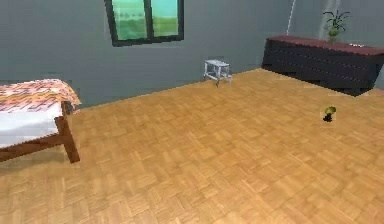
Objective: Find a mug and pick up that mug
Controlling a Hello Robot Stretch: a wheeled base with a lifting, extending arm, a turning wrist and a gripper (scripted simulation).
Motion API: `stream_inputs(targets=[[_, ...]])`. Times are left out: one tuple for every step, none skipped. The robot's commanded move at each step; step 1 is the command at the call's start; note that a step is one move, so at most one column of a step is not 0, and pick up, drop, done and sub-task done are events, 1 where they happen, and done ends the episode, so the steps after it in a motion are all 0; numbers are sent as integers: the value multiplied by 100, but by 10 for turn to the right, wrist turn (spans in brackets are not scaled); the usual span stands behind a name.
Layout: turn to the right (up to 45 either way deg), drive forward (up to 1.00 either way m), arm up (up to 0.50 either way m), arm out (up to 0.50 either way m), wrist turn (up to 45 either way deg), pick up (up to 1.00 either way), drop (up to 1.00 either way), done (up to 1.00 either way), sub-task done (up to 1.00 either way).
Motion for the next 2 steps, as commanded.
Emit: stream_inputs(targets=[[0,5,0,0,0,0,0,0,0],[-450,0,0,0,0,0,0,0,0]])
